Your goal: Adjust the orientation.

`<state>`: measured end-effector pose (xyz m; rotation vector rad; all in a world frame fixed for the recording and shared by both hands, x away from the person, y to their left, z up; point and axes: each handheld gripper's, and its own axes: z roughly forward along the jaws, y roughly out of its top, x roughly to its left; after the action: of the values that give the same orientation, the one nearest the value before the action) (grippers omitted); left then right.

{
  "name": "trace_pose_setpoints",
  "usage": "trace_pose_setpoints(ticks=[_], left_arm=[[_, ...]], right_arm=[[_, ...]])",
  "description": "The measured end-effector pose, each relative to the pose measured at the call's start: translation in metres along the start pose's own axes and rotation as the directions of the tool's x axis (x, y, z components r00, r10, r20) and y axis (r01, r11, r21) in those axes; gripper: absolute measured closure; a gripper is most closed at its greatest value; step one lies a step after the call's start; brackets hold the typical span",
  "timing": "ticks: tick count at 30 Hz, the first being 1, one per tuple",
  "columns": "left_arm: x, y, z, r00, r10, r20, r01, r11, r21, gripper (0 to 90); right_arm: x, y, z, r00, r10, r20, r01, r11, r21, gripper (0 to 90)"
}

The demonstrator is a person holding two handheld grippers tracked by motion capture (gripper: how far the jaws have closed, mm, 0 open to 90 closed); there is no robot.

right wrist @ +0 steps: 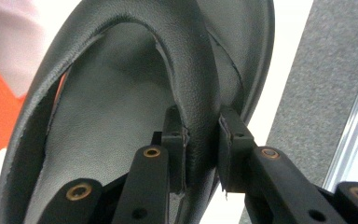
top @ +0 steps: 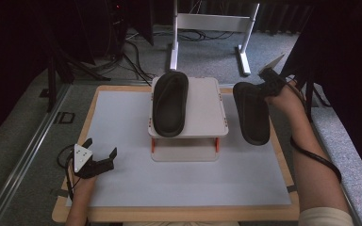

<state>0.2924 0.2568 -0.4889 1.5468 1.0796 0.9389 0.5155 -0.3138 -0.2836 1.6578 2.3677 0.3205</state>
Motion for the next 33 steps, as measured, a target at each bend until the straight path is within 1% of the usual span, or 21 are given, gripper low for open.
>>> trace_pose_setpoints(ticks=[4, 8, 12, 13, 16, 19, 22, 27, 29, 33], left_arm=[[0.0, 0.0, 0.0, 1.0, -0.001, 0.0, 0.001, 1.0, 0.0, 1.2], [0.0, 0.0, 0.0, 1.0, 0.0, 0.0, 0.0, 1.0, 0.0, 1.2], [0.0, 0.0, 0.0, 1.0, 0.001, 0.0, -0.001, 1.0, 0.0, 1.2], [0.0, 0.0, 0.0, 1.0, 0.001, 0.0, -0.001, 1.0, 0.0, 1.2], [0.0, 0.0, 0.0, 1.0, 0.001, 0.001, -0.001, 1.0, 0.0, 1.2], [0.0, 0.0, 0.0, 1.0, 0.0, 0.001, 0.0, 1.0, -0.001, 1.1], [0.0, 0.0, 0.0, 1.0, -0.002, 0.001, 0.002, 1.0, -0.001, 1.2], [0.0, 0.0, 0.0, 1.0, -0.003, 0.002, 0.003, 1.0, -0.002, 1.2], [0.0, 0.0, 0.0, 1.0, -0.003, 0.001, 0.003, 1.0, -0.001, 1.2], [0.001, 0.0, 0.0, 1.0, -0.003, 0.001, 0.003, 1.0, -0.001, 1.2]], right_arm=[[0.003, 0.008, -0.023, 1.0, -0.001, 0.002, 0.002, 1.0, -0.021, 75.4], [0.008, 0.014, -0.04, 1.0, -0.003, 0.004, 0.003, 0.999, -0.032, 75.4], [0.016, 0.02, -0.053, 0.9997, -0.009, 0.022, 0.01, 0.999, -0.041, 75.3], [0.019, 0.022, -0.056, 0.9998, -0.012, 0.016, 0.012, 0.999, -0.045, 75.3], [0.026, 0.026, -0.06, 0.9998, -0.019, 0.007, 0.02, 0.999, -0.05, 75.3], [0.035, 0.03, -0.062, 0.9993, -0.035, 0.015, 0.036, 0.998, -0.055, 75.3], [0.045, 0.035, -0.062, 0.9986, -0.051, 0.013, 0.052, 0.997, -0.056, 75.3], [0.059, 0.04, -0.062, 0.9974, -0.071, -0.012, 0.07, 0.995, -0.071, 75.3], [0.066, 0.042, -0.062, 0.9962, -0.087, -0.01, 0.086, 0.994, -0.071, 75.3], [0.074, 0.046, -0.062, 0.9951, -0.097, -0.018, 0.096, 0.993, -0.074, 75.3]])
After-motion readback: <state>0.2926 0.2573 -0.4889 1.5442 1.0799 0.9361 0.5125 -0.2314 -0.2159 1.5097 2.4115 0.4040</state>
